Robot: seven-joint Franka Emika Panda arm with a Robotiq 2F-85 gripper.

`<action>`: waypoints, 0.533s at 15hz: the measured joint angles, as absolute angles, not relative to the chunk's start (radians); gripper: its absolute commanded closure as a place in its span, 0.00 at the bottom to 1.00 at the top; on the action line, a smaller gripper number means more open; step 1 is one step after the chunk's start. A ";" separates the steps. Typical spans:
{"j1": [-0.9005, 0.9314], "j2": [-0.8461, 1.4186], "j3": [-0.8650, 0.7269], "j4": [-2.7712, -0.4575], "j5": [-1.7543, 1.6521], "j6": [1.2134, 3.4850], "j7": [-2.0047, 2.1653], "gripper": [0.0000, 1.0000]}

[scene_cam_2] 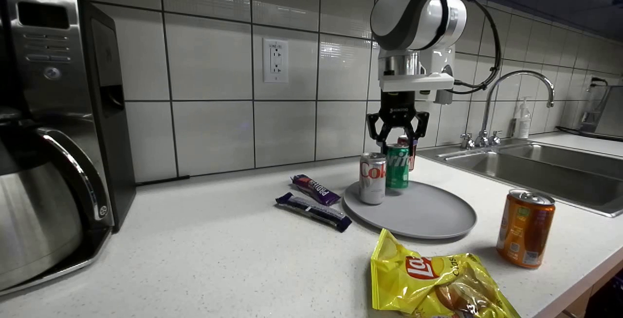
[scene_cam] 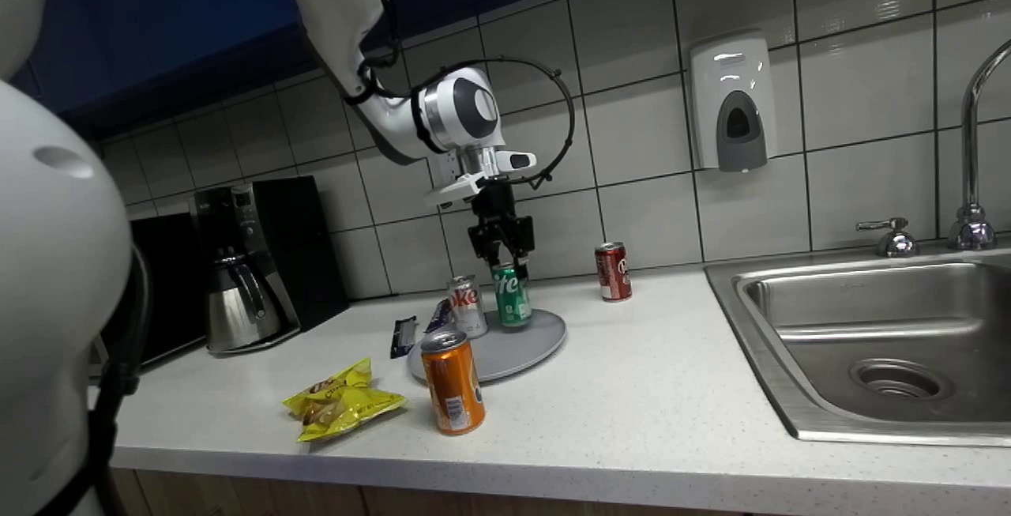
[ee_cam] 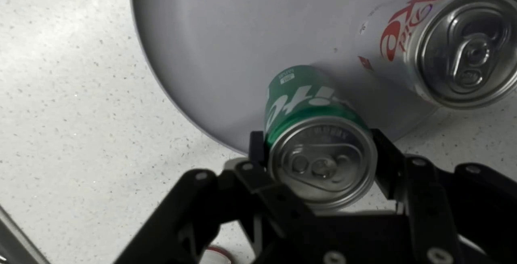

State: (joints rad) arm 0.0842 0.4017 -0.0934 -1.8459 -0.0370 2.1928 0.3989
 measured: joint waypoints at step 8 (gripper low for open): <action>0.086 0.402 -0.090 -1.859 -0.037 2.201 0.412 0.12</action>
